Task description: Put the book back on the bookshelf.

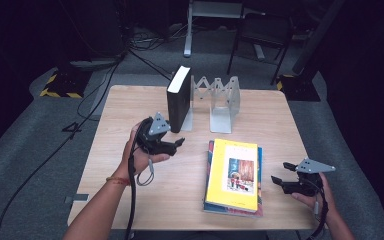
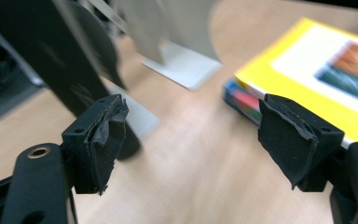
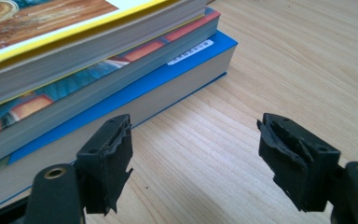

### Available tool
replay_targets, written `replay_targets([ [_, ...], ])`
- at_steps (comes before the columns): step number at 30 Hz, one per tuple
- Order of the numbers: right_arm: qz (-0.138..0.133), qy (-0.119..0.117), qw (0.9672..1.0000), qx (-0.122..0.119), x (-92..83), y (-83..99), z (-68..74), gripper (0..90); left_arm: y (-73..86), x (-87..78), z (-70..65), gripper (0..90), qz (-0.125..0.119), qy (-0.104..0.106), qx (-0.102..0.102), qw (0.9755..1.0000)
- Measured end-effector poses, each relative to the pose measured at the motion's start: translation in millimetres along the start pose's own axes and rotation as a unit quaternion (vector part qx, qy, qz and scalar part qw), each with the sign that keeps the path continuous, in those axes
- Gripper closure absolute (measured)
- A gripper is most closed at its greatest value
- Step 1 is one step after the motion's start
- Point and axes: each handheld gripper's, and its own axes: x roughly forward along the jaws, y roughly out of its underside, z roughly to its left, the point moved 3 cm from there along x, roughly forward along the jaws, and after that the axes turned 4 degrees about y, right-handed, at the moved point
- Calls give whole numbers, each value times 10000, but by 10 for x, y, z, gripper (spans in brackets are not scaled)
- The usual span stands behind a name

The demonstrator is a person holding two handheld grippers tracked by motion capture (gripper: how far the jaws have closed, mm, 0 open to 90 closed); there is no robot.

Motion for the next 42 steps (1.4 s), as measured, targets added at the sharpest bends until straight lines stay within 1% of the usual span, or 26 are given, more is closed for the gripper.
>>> replay_targets([
  [1,-29,-12,10000,-6,-8,-10,5,268,60,10,-45,228,35,129,12,9999],
  [3,-55,-16,10000,-9,-22,-26,16,268,184,35,-131,226,119,297,29,9995],
  [4,-55,-16,10000,-9,-22,-26,16,268,184,35,-131,226,119,297,29,9995],
  [5,-68,-20,10000,-21,-29,-35,21,268,265,61,-184,226,225,393,57,9990],
  [6,-103,-82,9999,-7,-42,-54,45,269,396,107,-263,218,382,530,71,9978],
  [7,-116,-97,9999,-24,-45,-65,56,269,396,107,-263,216,382,530,71,9978],
  [9,-120,-102,9999,-38,-53,-76,69,269,523,154,-333,216,538,668,85,9963],
  [10,-146,-122,9998,-74,-69,-101,94,272,629,191,-394,211,671,778,125,9946],
  [11,-148,-130,9998,-89,-78,-111,105,273,685,208,-427,211,742,833,131,9937],
  [12,-168,-169,9997,-102,-91,-124,124,275,735,224,-460,212,824,871,131,9927],
  [13,-198,-222,9995,-117,-104,-138,147,281,781,237,-492,210,916,836,169,9921],
  [14,-216,-268,9993,-143,-116,-151,171,285,826,248,-521,211,961,833,174,9917],
  [16,-224,-437,9986,-176,-137,-179,235,294,901,260,-574,213,1013,949,124,9902],
  [17,-239,-530,9981,-204,-146,-195,272,298,933,264,-599,214,1054,964,144,9896],
  [19,-236,-634,9973,-285,-158,-227,354,298,989,273,-647,218,1117,995,210,9885],
  [21,-261,-695,9964,-412,-171,-264,438,301,1039,282,-688,220,1105,1086,106,9879],
  [23,-318,-775,9954,-458,-196,-303,505,301,1087,297,-728,220,1128,1156,57,9869],
  [25,-312,-892,9944,-465,-208,-327,570,301,1134,323,-756,223,1248,1102,7,9860],
  [26,-280,-935,9940,-487,-200,-330,604,301,1150,330,-763,217,1231,1087,-22,9864],
  [29,-126,-1118,9925,-473,-163,-320,690,300,1158,337,-757,208,1159,1101,12,9871],
  [31,-81,-1239,9914,-410,-151,-313,719,298,1168,349,-753,200,1076,1097,13,9881],
  [34,0,-1259,9914,-348,-133,-311,739,289,1173,374,-757,186,972,1103,2,9891],
  [36,94,-1290,9912,-262,-102,-311,749,277,1160,394,-755,180,971,1103,-5,9891],
  [38,122,-1339,9908,-177,-72,-318,744,267,1139,423,-753,175,979,1086,4,9893],
  [40,218,-1449,9892,-33,-17,-327,749,245,1123,444,-754,174,988,1069,4,9894],
  [42,267,-1519,9880,30,23,-338,756,223,1110,454,-759,175,1022,1077,-4,9889],
])
